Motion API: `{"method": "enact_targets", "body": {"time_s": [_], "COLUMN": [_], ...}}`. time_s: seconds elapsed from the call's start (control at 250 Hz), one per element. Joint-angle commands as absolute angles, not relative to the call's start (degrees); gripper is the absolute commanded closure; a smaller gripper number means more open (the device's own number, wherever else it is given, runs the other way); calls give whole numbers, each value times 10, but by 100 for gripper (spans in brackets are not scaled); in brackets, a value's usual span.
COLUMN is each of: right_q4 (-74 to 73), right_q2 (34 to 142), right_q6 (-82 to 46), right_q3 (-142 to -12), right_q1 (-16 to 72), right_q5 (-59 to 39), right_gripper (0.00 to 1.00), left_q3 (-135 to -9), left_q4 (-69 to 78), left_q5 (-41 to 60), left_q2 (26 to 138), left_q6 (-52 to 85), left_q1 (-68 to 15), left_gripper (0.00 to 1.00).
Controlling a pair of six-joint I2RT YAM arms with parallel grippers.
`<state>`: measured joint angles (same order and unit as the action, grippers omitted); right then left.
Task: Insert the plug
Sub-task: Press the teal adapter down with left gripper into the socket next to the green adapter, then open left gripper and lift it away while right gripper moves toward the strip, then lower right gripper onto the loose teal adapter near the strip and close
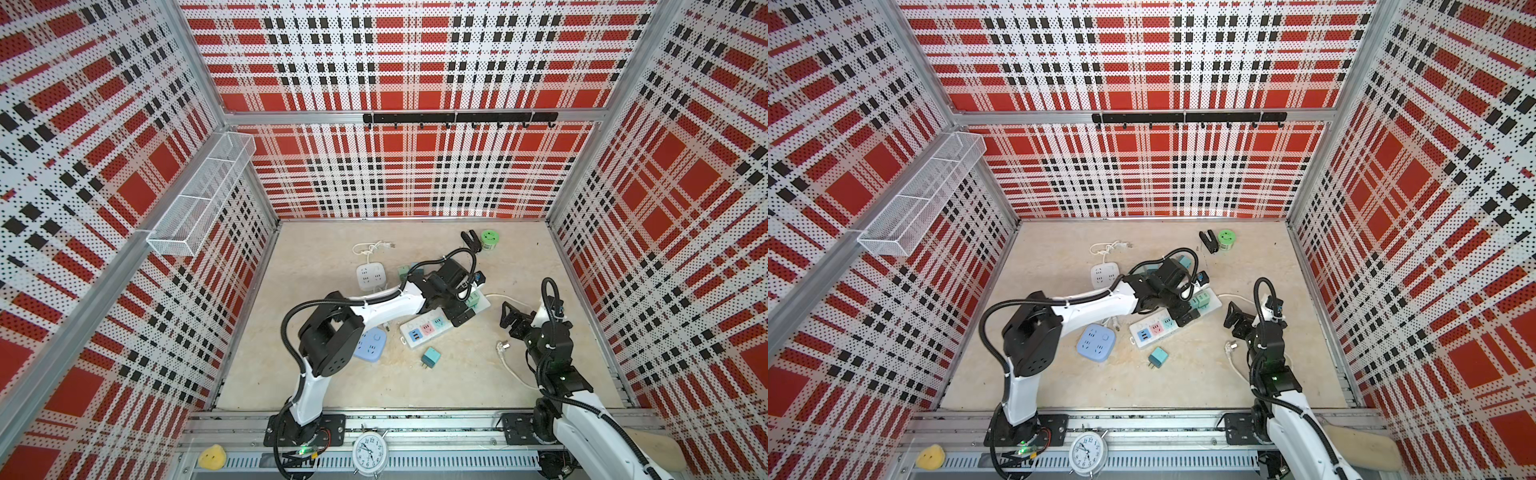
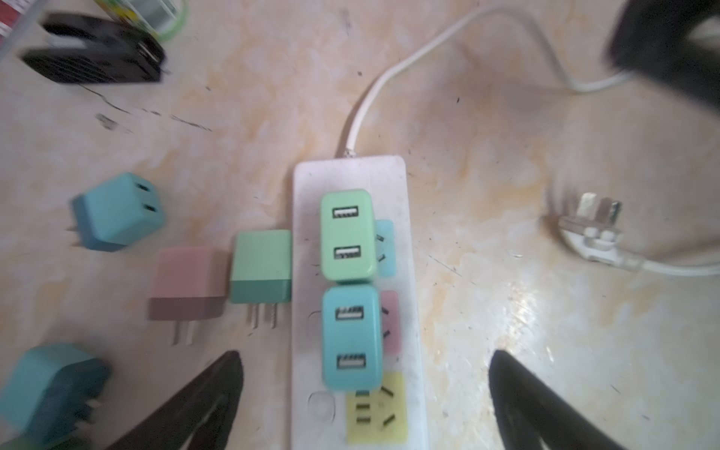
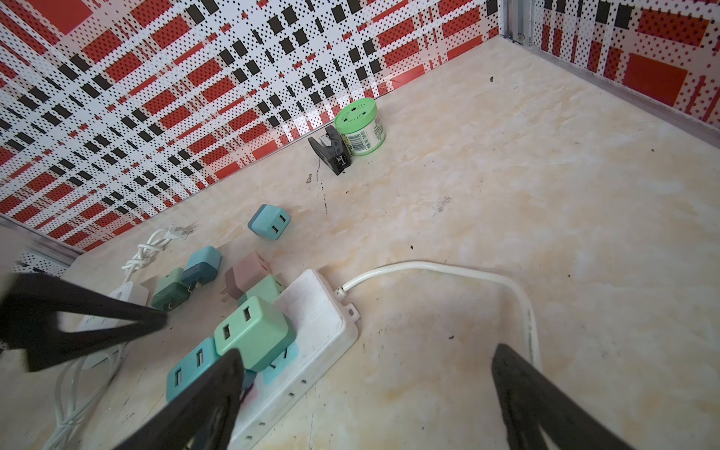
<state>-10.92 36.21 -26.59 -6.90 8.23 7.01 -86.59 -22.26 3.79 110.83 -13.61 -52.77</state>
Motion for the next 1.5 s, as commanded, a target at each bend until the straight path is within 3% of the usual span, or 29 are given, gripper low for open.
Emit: {"method": "enact_targets", "body": {"time_s": [0.0, 0.252, 0.336, 0.54, 0.668, 0.78, 0.98, 1.181, 1.493], "right_q4": [-132, -141, -149, -152, -83, -47, 16, 78, 157], "right_q2": [370, 386, 397, 445, 442, 430, 421, 559, 752], "right_q6": [-269, -262, -259, -241, -252, -301, -343, -378, -453], "right_q3": [-88, -91, -94, -117, -149, -164, -184, -266, -363], "right_q1": [81, 81, 82, 114, 189, 253, 449, 605, 701], "right_q5": [65, 48, 39, 58, 103, 103, 245, 326, 354], "right_gripper": [0, 0, 0, 10, 13, 19, 21, 21, 21], "left_q3": [-813, -561, -492, -395, -369, -333, -301, -302, -273], "left_q4": [-198, 10, 45, 136, 136, 163, 207, 212, 230], "left_q5": [-38, -171, -137, -169, -160, -222, -246, -253, -289], "left_q2": [1000, 782, 733, 673, 618, 586, 584, 594, 573], "left_q6": [-141, -30, -1, -27, -30, -27, 2, 18, 41], "left_q1": [-543, -501, -465, -468, -474, -479, -467, -462, -435], "left_gripper": [1, 1, 1, 1, 1, 1, 1, 1, 1]}}
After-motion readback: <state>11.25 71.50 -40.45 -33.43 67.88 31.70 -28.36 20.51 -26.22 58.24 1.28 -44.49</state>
